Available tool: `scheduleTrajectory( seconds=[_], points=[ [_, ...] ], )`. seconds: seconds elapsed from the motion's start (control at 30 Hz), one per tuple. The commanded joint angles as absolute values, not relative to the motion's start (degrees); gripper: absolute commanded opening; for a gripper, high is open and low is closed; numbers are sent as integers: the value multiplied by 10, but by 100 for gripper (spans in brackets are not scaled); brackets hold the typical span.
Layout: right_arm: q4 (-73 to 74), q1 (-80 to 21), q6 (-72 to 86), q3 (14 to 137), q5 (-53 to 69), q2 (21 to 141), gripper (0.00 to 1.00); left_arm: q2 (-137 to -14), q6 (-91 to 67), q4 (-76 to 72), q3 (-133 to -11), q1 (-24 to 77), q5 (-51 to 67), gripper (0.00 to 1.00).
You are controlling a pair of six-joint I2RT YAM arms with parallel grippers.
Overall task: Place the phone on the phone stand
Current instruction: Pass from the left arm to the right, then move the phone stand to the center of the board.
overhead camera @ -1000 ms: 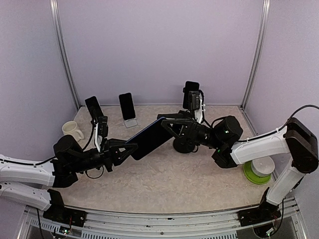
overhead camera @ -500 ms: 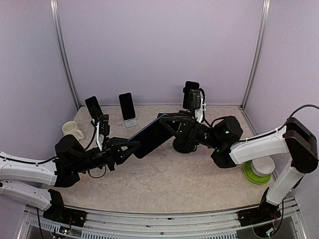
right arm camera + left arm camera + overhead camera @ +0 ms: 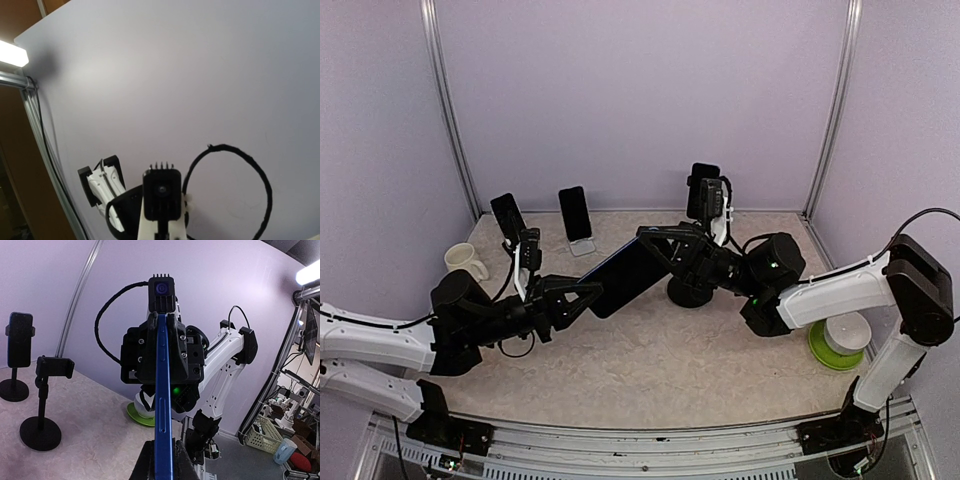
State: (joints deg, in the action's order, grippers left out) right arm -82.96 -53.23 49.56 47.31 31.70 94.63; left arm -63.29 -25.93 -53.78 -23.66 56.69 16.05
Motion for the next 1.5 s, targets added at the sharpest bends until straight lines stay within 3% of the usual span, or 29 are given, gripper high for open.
scheduleTrajectory(
  seconds=[0.0, 0.17, 0.2, 0.4, 0.5, 0.63, 1.07, 1.47],
  points=[
    [-861, -540, 495, 497, 320, 952, 0, -646, -260, -557, -256, 566, 127, 0],
    [-847, -540, 486, 510, 326, 954, 0, -647, -260, -558, -255, 570, 127, 0],
    [-840, -540, 479, 510, 327, 951, 0, -644, -259, -554, -256, 569, 125, 6],
    [-724, -536, 409, 504, 322, 906, 0, -603, -229, -508, -254, 568, 91, 67],
    [-654, -528, 369, 500, 322, 877, 0, -578, -214, -483, -254, 567, 74, 84],
    [-530, -514, 308, 501, 307, 828, 0, -559, -189, -450, -260, 559, 64, 97],
    [-227, -509, 135, 504, 125, 663, 0, -645, -188, -396, -350, 484, 160, 99],
    [-101, -501, 134, 461, -5, 584, 0, -809, -175, -388, -461, 445, 250, 99]
  ],
)
